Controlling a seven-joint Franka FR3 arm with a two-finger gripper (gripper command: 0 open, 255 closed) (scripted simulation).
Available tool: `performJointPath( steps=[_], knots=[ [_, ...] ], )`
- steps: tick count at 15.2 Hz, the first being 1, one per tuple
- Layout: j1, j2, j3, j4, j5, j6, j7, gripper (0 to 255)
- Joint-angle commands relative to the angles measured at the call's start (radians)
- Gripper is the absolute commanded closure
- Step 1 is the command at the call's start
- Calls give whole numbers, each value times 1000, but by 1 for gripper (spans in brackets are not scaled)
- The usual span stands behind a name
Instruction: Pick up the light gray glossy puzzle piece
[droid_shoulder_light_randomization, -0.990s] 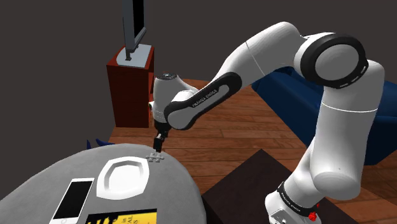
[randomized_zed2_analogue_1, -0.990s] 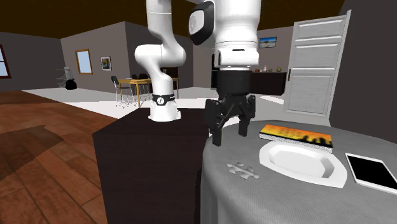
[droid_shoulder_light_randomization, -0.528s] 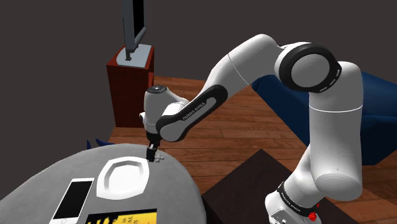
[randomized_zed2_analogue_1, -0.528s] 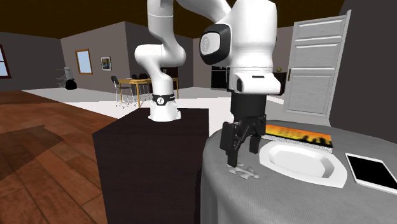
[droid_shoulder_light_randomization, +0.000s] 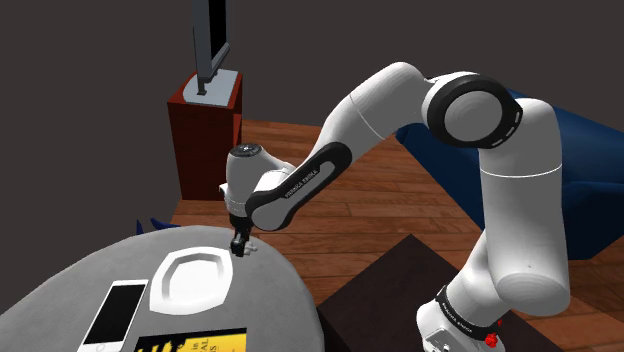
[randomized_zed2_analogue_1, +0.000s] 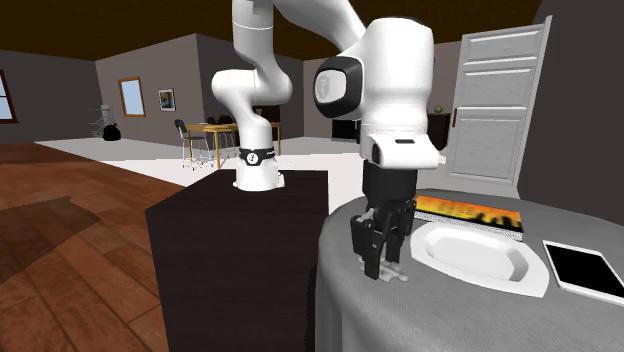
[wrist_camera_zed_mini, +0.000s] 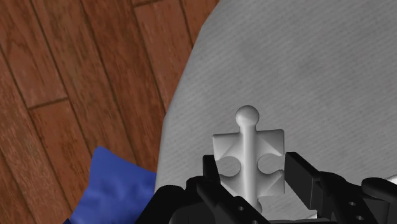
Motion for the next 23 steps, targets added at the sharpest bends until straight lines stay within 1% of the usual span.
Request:
performJointPath(
  steps=[1, 7, 23],
  knots=[
    [0, 2, 0, 0, 0, 0, 0, 255],
    [0, 0, 0, -1, 0, 0, 0, 255],
    [-31, -153, 42, -2, 61, -149, -42, 255]
  ],
)
